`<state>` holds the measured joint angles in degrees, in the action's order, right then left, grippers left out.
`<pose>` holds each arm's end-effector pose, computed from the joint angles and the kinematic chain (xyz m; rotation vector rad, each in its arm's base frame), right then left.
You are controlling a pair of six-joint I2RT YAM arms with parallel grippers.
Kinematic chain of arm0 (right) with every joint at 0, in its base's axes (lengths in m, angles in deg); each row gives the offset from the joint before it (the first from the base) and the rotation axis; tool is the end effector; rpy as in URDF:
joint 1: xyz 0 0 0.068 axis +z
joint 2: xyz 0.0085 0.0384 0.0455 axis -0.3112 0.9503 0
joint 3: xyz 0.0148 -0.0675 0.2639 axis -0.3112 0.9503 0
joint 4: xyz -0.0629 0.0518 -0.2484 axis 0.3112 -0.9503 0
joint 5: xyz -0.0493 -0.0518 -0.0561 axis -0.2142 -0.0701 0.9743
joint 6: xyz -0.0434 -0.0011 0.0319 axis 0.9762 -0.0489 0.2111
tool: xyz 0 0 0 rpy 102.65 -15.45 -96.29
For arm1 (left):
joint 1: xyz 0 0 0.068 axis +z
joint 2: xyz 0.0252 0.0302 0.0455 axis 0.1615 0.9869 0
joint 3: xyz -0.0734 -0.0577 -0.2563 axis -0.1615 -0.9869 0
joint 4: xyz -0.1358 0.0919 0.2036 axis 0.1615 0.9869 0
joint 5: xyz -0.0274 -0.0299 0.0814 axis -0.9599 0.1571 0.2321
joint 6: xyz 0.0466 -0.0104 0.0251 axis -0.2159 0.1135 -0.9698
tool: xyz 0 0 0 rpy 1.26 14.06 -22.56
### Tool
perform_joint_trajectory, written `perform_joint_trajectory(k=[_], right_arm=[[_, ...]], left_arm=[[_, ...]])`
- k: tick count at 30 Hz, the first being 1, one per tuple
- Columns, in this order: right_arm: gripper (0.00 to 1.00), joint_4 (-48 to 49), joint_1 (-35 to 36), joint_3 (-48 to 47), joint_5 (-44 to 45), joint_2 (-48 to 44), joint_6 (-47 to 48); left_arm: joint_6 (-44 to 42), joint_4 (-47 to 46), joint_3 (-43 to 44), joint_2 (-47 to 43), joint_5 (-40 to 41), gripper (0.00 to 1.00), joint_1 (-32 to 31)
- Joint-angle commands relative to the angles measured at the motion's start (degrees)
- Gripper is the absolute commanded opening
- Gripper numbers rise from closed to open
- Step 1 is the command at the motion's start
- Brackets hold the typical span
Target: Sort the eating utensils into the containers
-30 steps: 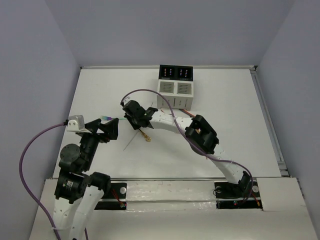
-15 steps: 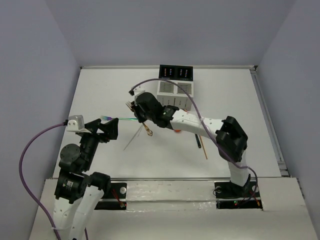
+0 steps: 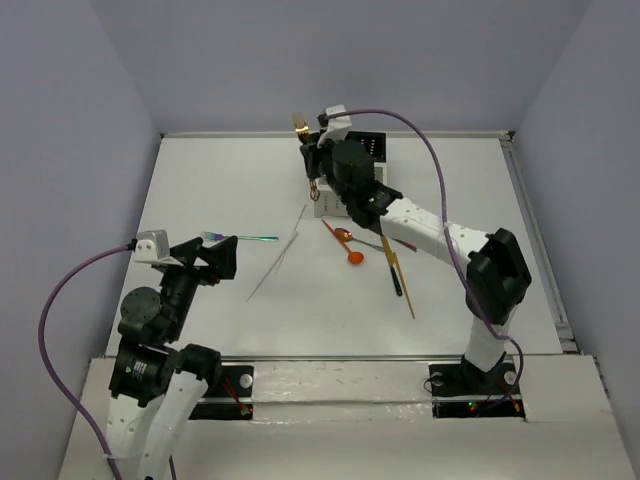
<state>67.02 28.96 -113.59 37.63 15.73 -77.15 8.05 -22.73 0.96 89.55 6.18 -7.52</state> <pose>0.3105 0.3187 0.3562 -0.3244 1.5959 0.4982 0.0680 -0.0195 0.3488 -0.0766 1.4018 -0.5280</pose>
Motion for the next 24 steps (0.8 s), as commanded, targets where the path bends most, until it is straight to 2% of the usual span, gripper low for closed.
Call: perform_joint_trajectory(k=[1,5,8,17,24], right_arm=[[0.07,16.6,-7.6,-3.1,4.8,3.4,2.6],[0.07,20.8,-13.7,-7.5,3.9,8.6,1.2],[0.07,20.5,-16.8,-15.7,4.0,14.3,1.4],[0.07,19.4,-20.5,-33.1,0.8,28.8,1.7],[0.07,19.4,-21.0,-38.0,-3.9,36.1,-0.5]], left_arm=[[0.1,-2.8,0.8,0.9,-0.2,0.99,-0.1],[-0.1,-2.7,0.9,2.3,0.2,0.99,-0.1],[-0.2,-2.6,0.9,3.0,0.3,0.99,-0.1],[-0.3,-2.6,0.9,5.2,0.1,0.99,1.6],[-0.5,-2.6,0.9,6.2,-0.4,0.99,3.9]])
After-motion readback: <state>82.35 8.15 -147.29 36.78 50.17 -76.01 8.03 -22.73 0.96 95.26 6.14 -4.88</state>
